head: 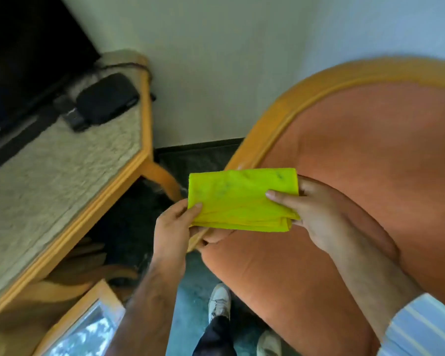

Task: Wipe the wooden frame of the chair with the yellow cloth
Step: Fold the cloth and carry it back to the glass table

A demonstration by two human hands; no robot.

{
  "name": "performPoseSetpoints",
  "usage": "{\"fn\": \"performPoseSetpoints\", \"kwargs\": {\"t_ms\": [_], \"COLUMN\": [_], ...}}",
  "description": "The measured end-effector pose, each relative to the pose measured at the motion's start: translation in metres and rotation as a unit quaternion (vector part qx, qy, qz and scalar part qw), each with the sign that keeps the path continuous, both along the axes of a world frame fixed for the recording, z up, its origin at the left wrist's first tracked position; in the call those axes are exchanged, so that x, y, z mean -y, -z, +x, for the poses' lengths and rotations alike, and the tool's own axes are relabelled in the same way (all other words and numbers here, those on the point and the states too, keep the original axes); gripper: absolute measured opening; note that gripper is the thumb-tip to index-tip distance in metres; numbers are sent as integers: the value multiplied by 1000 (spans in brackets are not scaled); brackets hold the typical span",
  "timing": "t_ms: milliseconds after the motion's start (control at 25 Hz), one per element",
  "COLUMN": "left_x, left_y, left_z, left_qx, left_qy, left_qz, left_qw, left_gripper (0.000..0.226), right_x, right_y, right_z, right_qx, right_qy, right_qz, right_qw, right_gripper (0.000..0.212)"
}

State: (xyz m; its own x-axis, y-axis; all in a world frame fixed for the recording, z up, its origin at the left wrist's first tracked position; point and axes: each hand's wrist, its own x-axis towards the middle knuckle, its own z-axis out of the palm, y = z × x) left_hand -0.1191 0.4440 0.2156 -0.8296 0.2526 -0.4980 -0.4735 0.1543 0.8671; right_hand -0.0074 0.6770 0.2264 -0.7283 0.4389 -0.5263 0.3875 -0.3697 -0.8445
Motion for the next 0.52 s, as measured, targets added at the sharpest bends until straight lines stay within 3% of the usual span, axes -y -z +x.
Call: {"fn": "performPoseSetpoints", "kwargs": {"t_ms": [200,280,400,520], "left_x": [157,227,302,372], "left_y": [17,31,64,121], "left_z": [-3,7,27,51], "left_qx": [-19,-4,27,47], "left_qy": [-192,-283,-368,-446], "left_qz": [-26,-44,-61,-100], "left_qw": [981,958,928,888], "left_gripper": [14,15,17,19], "right_x": [124,192,277,355], "right_y": [21,40,72,133], "right_z": [-91,-116,-134,-140], "right_qx": [10,16,7,44], "right_qy": [-177,-264,-325,-363], "right_qz": [43,51,79,80], "right_qw": [983,963,943,927], "right_gripper": [12,14,23,17]}}
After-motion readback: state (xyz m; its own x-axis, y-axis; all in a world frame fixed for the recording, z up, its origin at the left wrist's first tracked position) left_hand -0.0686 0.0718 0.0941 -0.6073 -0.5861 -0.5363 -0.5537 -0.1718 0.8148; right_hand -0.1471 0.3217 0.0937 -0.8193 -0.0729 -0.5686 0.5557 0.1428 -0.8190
